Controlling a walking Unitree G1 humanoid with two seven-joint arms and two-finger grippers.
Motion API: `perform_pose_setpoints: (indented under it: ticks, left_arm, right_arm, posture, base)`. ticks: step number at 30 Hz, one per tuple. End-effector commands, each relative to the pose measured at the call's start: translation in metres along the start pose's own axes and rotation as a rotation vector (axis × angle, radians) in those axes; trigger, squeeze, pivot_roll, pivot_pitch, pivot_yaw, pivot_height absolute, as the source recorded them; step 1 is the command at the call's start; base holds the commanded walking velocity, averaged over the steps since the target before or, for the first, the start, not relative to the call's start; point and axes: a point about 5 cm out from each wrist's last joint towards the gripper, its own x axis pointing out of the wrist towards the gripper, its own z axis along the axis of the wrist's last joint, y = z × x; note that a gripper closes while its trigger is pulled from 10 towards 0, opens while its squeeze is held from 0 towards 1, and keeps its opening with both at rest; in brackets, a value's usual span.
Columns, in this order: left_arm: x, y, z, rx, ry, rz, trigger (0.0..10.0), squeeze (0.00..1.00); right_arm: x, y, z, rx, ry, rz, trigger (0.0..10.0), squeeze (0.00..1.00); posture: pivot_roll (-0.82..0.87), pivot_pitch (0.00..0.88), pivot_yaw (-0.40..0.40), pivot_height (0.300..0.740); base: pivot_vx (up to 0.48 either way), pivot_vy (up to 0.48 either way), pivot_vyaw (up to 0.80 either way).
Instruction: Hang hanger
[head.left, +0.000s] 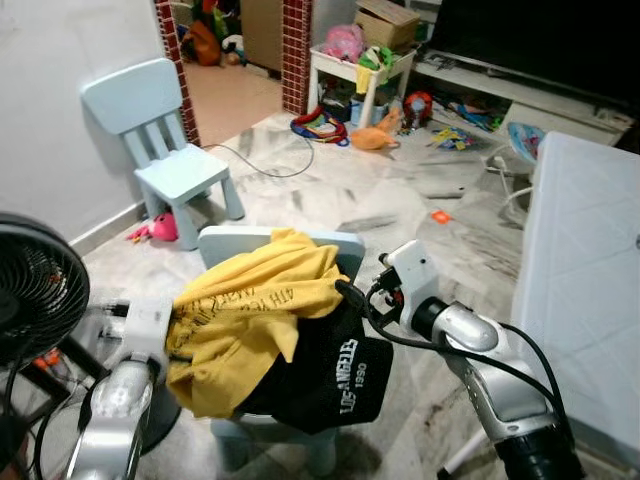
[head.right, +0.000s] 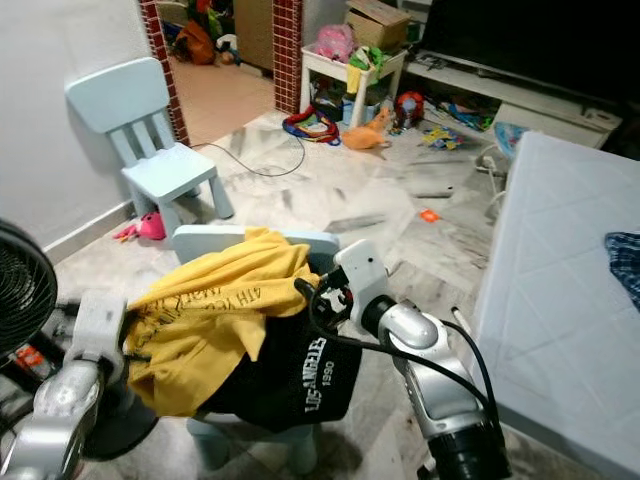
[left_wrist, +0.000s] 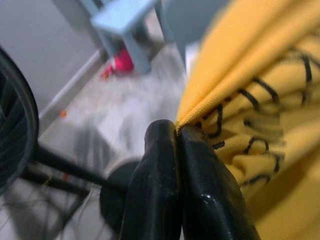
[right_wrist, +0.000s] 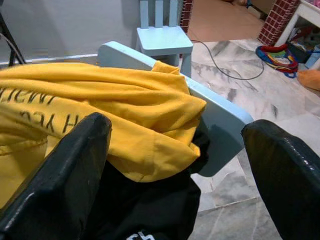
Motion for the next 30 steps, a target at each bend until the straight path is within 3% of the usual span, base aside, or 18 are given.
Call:
perform_pose_setpoints:
  ticks: [1,2,3,7,15,19,21,22,30]
  left_arm:
    - [0.001,0.004,0.012,0.053,-0.043,0.017,10.0,0.0]
    - [0.0,0.005,0.013,0.055,-0.05,0.02,10.0,0.0]
    - [-0.001,0.005,0.017,0.098,-0.066,0.009,10.0,1.0]
    - [-0.011,0.003,0.03,0.179,-0.094,-0.014,10.0,1.0]
    - [-0.037,-0.003,0.03,0.257,-0.16,0.032,10.0,1.0]
    - [-0.044,-0.019,0.033,0.253,-0.161,-0.063,10.0,1.0]
    - [-0.048,-0.03,0.033,0.289,-0.163,-0.143,10.0,1.0]
    - [-0.051,-0.042,0.029,0.319,-0.147,-0.235,10.0,1.0]
    - [-0.053,-0.049,0.016,0.372,-0.06,-0.377,10.0,1.0]
  right_arm:
    - [0.002,-0.003,0.004,-0.009,-0.009,-0.003,10.0,0.0]
    - [0.002,-0.003,0.004,-0.009,-0.009,-0.004,10.0,0.0]
    - [0.002,-0.004,0.004,-0.01,-0.01,-0.005,10.0,0.0]
    - [0.0,-0.004,0.002,-0.01,-0.008,-0.01,10.0,0.0]
    - [0.002,-0.001,0.001,-0.003,-0.009,-0.008,10.0,0.0]
    - [0.004,-0.002,0.003,-0.005,-0.014,-0.006,10.0,0.0]
    - [0.005,-0.003,0.004,-0.007,-0.014,-0.007,10.0,0.0]
    - [0.005,-0.004,0.004,-0.009,-0.015,-0.009,10.0,0.0]
    - [0.006,-0.004,0.004,-0.014,-0.014,-0.011,10.0,0.0]
  posture:
    - [-0.01,0.038,-0.065,0.74]
    - [-0.01,0.038,-0.065,0.74]
    - [-0.01,0.038,-0.064,0.74]
    - [-0.01,0.039,-0.058,0.74]
    - [0.01,0.038,-0.058,0.74]
    - [0.01,0.038,-0.058,0.74]
    - [0.01,0.034,-0.06,0.74]
    - [0.02,0.033,-0.06,0.74]
    - [0.01,0.031,-0.056,0.74]
  base:
    - [0.0,0.0,0.0]
    - [0.0,0.0,0.0]
    - [0.0,0.0,0.0]
    - [0.0,0.0,0.0]
    - [0.0,0.0,0.0]
    - [0.0,0.0,0.0]
    - [0.0,0.0,0.0]
    - [0.0,0.0,0.0]
    - [0.0,0.0,0.0]
